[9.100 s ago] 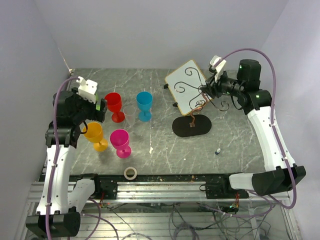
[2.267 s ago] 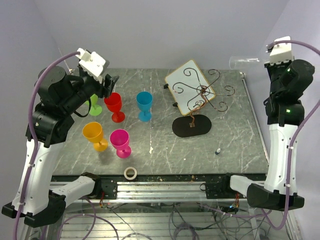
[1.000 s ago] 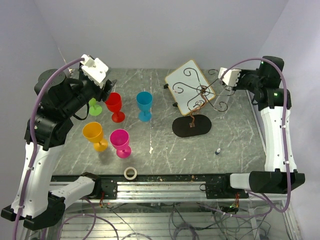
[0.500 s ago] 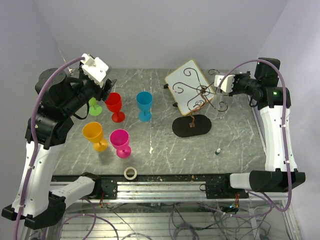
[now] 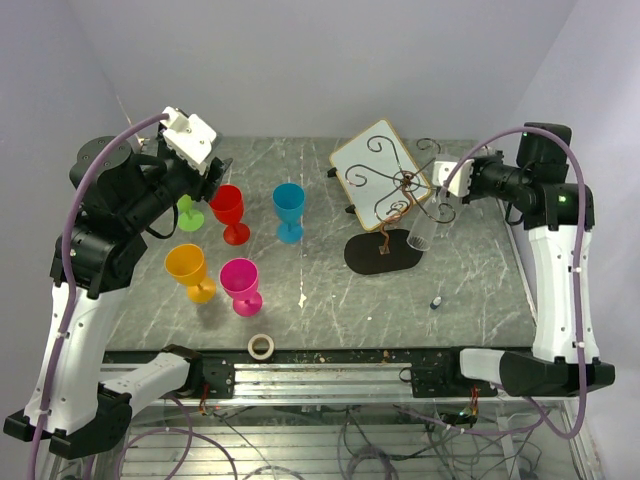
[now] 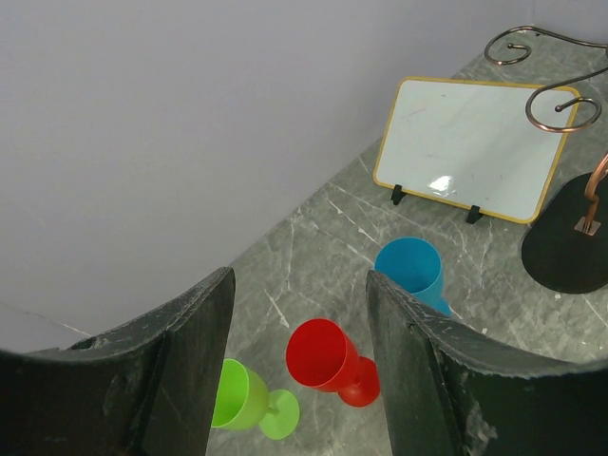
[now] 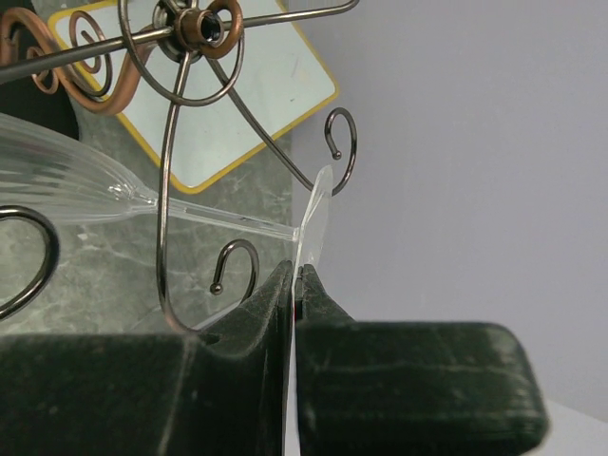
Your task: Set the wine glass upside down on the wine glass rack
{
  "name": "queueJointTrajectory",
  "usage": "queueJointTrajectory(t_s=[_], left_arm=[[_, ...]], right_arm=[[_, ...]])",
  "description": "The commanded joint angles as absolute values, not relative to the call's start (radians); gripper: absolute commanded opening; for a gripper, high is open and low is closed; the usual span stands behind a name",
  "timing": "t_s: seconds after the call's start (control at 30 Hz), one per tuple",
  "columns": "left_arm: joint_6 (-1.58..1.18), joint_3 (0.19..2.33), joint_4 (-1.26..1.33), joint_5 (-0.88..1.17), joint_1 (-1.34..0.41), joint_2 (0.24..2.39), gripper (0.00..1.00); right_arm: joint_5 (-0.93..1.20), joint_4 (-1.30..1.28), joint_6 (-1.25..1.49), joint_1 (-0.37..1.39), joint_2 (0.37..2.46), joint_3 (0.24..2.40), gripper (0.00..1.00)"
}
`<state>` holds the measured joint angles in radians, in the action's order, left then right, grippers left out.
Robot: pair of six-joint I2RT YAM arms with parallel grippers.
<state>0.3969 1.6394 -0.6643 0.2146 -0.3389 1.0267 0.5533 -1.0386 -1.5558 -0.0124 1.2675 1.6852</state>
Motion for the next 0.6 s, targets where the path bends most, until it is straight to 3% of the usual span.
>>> queueJointTrajectory(t_s=[0.0, 0.57], left_arm=[[0.405, 1.66, -0.662, 0.241, -0.331, 1.017, 0.68], [0.402, 1.663, -0.662, 0.249, -0.327, 1.01, 0.68]], right_arm=[[0.547, -1.083, -1.541, -0.01, 1.233, 1.709, 0.0], [0.302, -1.057, -1.44, -0.012, 1.163, 1.64, 0.0]])
